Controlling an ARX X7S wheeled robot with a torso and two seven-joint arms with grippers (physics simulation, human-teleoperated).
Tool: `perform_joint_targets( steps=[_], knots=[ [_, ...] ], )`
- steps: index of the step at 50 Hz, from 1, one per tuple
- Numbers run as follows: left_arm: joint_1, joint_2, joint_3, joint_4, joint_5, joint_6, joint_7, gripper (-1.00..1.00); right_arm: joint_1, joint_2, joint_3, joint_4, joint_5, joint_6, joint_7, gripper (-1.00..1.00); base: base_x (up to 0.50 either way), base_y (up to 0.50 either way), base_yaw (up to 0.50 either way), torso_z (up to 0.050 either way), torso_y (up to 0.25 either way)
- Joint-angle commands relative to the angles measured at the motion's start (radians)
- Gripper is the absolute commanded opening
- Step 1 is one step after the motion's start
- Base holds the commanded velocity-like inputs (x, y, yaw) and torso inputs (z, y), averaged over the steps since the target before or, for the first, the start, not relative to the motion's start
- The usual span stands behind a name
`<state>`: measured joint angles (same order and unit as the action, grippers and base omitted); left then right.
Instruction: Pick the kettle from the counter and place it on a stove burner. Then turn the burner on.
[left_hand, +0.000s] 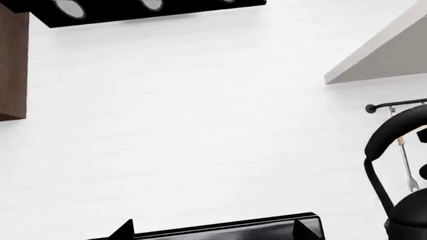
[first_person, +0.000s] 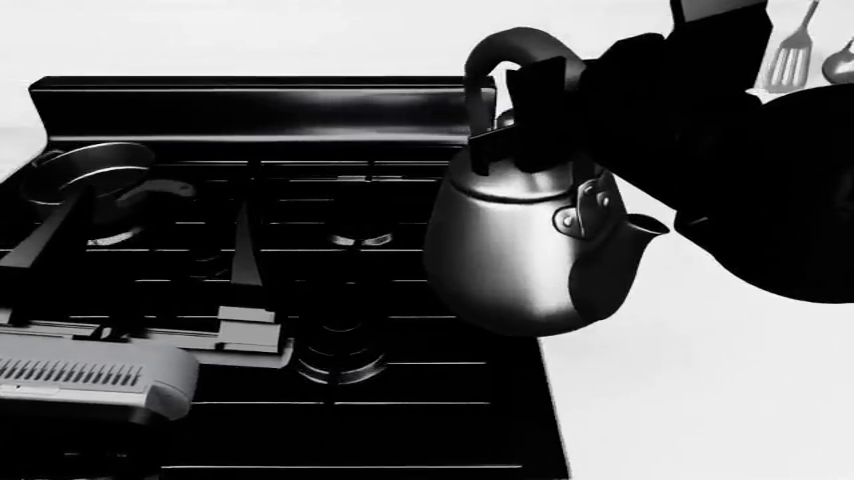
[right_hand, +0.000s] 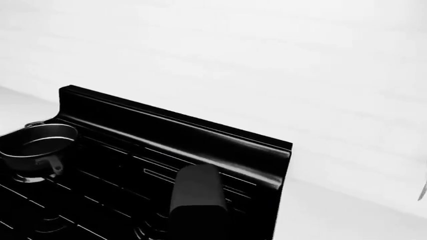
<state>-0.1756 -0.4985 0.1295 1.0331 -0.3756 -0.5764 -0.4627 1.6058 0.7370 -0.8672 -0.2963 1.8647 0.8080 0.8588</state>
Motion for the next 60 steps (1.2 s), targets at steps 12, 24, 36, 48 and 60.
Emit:
perform_joint_targets(
  steps=[12, 24, 36, 48, 60],
  knots=[
    [-0.009, -0.04, 0.021, -0.003, -0.031, 0.02, -0.048, 1.0, 0.035, -0.003, 0.033, 0.005, -0.059, 0.008, -0.004, -1.0, 0.0, 0.5, 0.0, 0.001, 0.003],
    [-0.013, -0.059, 0.034, -0.004, -0.041, 0.029, -0.07, 1.0, 0.031, -0.002, 0.033, -0.003, -0.067, 0.006, -0.01, -1.0, 0.0, 0.5, 0.0, 0.001, 0.002],
    [-0.015, -0.076, 0.04, -0.007, -0.054, 0.041, -0.089, 1.0, 0.026, -0.005, 0.035, -0.004, -0.074, -0.002, -0.011, -1.0, 0.0, 0.11, 0.0, 0.001, 0.003],
    [-0.018, -0.092, 0.047, -0.006, -0.068, 0.049, -0.108, 1.0, 0.003, -0.016, 0.033, -0.01, -0.128, -0.026, -0.036, -1.0, 0.0, 0.0, 0.0, 0.001, 0.002],
    [-0.023, -0.108, 0.057, -0.008, -0.077, 0.058, -0.126, 1.0, -0.02, -0.023, 0.017, -0.032, -0.189, -0.034, -0.047, -1.0, 0.0, 0.0, 0.0, 0.001, 0.002]
  ],
)
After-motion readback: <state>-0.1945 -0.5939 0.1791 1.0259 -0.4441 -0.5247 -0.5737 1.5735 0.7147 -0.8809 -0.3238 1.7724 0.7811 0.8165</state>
